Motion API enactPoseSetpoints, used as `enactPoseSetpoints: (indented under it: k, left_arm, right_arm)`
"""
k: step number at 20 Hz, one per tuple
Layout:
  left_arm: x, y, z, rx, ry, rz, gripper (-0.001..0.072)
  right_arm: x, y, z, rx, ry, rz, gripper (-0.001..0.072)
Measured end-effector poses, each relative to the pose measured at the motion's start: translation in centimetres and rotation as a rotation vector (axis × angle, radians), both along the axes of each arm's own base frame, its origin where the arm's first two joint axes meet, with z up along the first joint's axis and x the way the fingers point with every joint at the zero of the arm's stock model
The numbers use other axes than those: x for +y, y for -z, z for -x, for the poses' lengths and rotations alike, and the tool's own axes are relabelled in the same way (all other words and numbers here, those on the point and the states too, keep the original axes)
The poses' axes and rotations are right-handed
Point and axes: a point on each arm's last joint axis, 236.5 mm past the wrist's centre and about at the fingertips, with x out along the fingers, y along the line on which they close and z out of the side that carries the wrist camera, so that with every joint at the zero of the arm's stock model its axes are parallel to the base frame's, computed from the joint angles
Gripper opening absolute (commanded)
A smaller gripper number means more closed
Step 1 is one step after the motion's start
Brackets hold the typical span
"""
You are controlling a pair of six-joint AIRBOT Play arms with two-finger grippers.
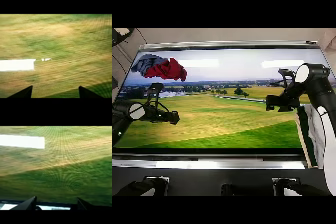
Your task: Fold the shirts.
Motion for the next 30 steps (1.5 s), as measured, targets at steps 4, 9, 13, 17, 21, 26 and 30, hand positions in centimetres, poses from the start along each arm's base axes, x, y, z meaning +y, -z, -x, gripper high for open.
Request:
enactPoseSetpoints:
  k: [4,9,13,17,21,26,30]
  left_arm:
    - [0.0,0.0,0.0,0.000,0.000,0.000,0.0691]
    - [0.0,0.0,0.0,0.000,0.000,0.000,0.0691]
    - [0.0,0.0,0.0,0.000,0.000,0.000,0.0691]
    - [0.0,0.0,0.0,0.000,0.000,0.000,0.0691]
    - [0.0,0.0,-0.1,-0.003,0.000,0.001,0.0691]
    - [-0.1,0.2,-0.5,-0.012,-0.001,0.003,0.0691]
    - [-0.2,0.5,-0.7,-0.008,-0.001,0.002,0.0691]
  right_arm:
    - [0.0,0.0,0.0,0.000,0.000,0.000,0.0610]
    - [0.0,0.0,0.0,0.000,0.000,0.000,0.0610]
    - [0.0,0.0,0.0,0.000,0.000,0.000,0.0610]
    - [0.0,0.0,0.0,0.000,0.000,0.000,0.0610]
    - [0.0,0.0,-0.2,-0.007,0.001,0.002,0.0612]
    - [0.0,-0.3,-2.2,-0.093,0.011,-0.001,0.0654]
    - [0.0,-0.6,-3.4,-0.144,0.016,-0.002,0.0689]
